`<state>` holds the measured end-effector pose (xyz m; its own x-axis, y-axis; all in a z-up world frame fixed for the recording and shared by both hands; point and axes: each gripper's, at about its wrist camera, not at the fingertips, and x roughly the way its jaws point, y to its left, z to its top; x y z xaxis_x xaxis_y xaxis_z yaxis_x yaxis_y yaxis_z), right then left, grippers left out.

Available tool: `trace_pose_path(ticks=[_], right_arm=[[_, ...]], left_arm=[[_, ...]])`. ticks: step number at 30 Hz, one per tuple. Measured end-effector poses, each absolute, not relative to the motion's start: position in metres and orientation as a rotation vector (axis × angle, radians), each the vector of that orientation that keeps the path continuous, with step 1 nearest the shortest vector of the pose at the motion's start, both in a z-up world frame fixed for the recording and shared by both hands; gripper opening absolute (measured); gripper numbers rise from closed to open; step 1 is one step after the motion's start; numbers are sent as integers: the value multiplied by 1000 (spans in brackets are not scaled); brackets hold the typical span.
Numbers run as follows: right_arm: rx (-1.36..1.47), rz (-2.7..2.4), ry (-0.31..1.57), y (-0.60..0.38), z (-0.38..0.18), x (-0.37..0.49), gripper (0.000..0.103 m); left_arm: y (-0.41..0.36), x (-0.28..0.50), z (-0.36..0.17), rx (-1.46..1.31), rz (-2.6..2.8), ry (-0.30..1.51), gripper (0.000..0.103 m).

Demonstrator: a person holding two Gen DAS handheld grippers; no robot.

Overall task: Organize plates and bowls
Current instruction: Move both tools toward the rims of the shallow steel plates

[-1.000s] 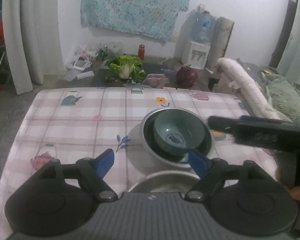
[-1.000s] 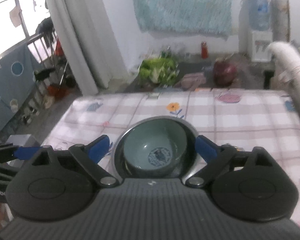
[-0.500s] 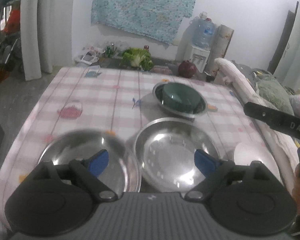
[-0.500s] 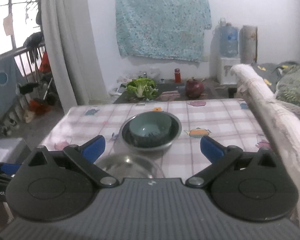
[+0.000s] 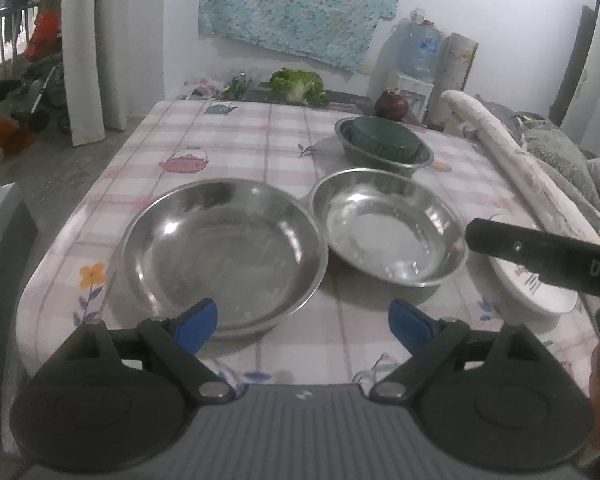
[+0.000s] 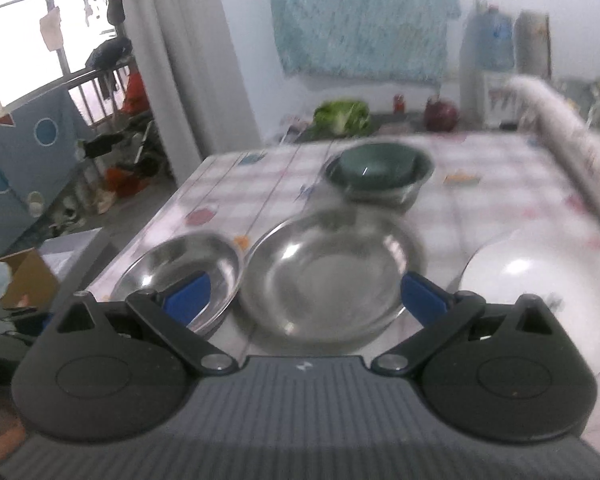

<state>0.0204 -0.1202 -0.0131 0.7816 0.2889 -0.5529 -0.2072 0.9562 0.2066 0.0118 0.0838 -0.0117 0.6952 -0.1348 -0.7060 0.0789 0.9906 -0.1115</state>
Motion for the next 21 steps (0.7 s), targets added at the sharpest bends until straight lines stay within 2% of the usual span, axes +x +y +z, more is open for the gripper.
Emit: trace_pose_path(ticks=[11,17,19,21], right_arm=[[174,378,666,-73,-29,26,100],[173,368,702,-58,-40,46,91],[192,365,708,-55,-43,52,85],[227,373,723,-53,-48,58,78]], left_arm=[[132,14,-19,-75,32,760,89],[154,30,-28,-81,54,763,84],[158,37,-29,-70,56,763,83],[162,43,-29,-55,52,756,78]])
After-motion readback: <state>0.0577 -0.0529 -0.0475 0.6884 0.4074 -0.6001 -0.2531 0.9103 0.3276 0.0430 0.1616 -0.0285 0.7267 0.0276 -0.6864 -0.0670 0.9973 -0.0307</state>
